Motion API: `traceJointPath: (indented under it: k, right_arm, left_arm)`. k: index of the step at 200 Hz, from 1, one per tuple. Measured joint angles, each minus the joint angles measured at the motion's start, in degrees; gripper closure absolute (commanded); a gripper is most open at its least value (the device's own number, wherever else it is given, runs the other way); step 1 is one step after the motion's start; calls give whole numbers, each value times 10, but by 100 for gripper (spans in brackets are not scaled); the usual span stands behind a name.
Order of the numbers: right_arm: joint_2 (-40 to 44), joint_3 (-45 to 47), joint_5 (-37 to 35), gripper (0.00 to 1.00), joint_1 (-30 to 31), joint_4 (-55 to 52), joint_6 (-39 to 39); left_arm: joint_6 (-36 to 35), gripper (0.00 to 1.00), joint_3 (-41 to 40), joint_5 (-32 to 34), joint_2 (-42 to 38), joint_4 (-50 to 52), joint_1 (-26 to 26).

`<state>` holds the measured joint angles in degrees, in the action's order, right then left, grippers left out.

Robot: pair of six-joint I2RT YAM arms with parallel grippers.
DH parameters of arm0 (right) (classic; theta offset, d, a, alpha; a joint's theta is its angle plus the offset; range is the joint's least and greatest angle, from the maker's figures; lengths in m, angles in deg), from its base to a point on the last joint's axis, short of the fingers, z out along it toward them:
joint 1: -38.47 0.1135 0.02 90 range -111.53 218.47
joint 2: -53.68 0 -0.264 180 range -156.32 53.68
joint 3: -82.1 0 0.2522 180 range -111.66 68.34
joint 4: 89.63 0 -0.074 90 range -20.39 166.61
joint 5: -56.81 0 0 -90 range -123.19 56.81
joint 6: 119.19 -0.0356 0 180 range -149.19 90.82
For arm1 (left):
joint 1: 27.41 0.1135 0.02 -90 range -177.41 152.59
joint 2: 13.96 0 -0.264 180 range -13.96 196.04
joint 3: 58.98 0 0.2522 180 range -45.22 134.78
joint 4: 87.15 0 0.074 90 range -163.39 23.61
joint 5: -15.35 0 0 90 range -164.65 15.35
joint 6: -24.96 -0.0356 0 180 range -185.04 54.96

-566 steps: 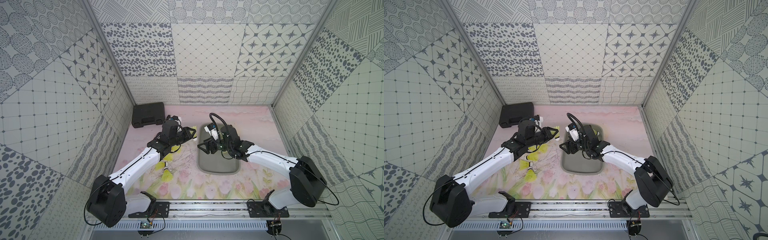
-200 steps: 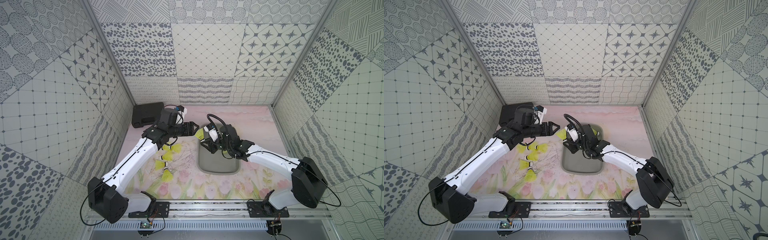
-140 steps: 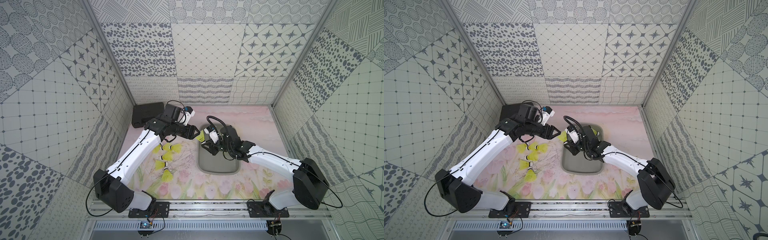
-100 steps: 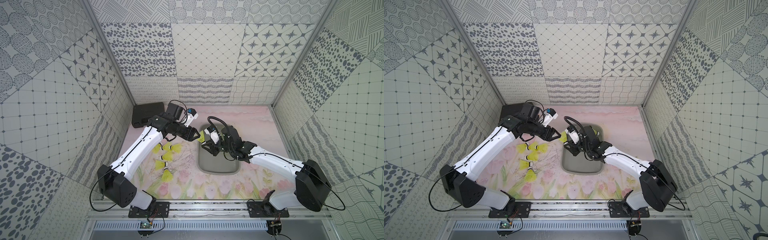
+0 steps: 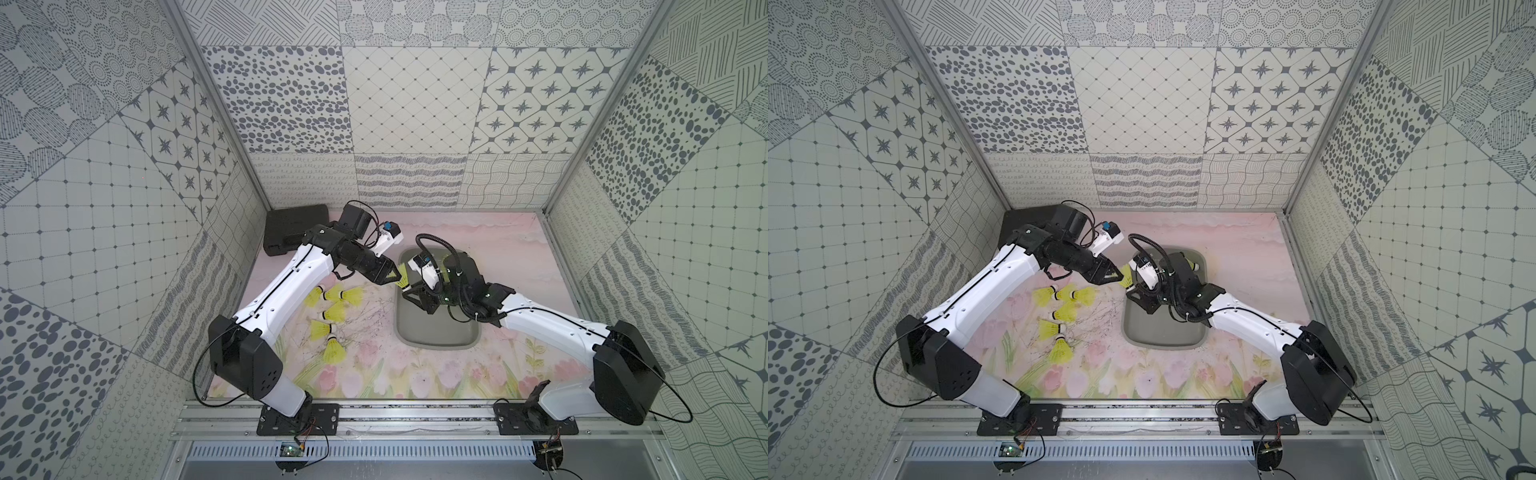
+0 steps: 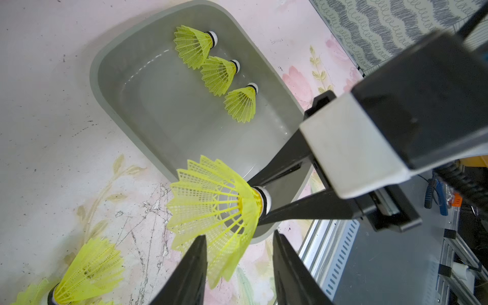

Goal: Put the shuttlecocks into the storage box
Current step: Pick up the shuttlecock at the center of the board.

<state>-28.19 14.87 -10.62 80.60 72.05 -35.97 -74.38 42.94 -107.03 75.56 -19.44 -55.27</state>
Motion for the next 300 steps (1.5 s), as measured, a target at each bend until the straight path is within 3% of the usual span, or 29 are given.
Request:
traceJointPath:
  k: [42, 72, 101, 138, 214, 235, 261, 300]
  right_arm:
    - [0, 0, 3, 73, 0, -5, 0]
    - [0, 0, 3, 73, 0, -9, 0]
    - [0, 0, 1, 73, 0, -10, 0]
    - [0, 0, 1, 73, 0, -10, 0]
    - [0, 0, 1, 73, 0, -11, 0]
    - [0, 0, 1, 73, 0, -13, 0]
    - [0, 0, 1, 72, 0, -15, 0]
    - [0, 0, -1, 72, 0, -22, 0]
  left_arm:
    - [-8, 77, 4, -8, 8, 7, 1]
    - [-12, 79, 5, -13, 11, 8, 1]
    - [-12, 74, 4, -13, 12, 8, 1]
    - [-7, 57, 1, -15, 6, 4, 1]
    - [0, 56, -12, -24, -7, -15, 1]
    - [1, 59, -16, -33, -7, -23, 1]
    - [3, 74, -18, -37, -4, -25, 1]
    - [3, 88, -17, -36, 2, -25, 1]
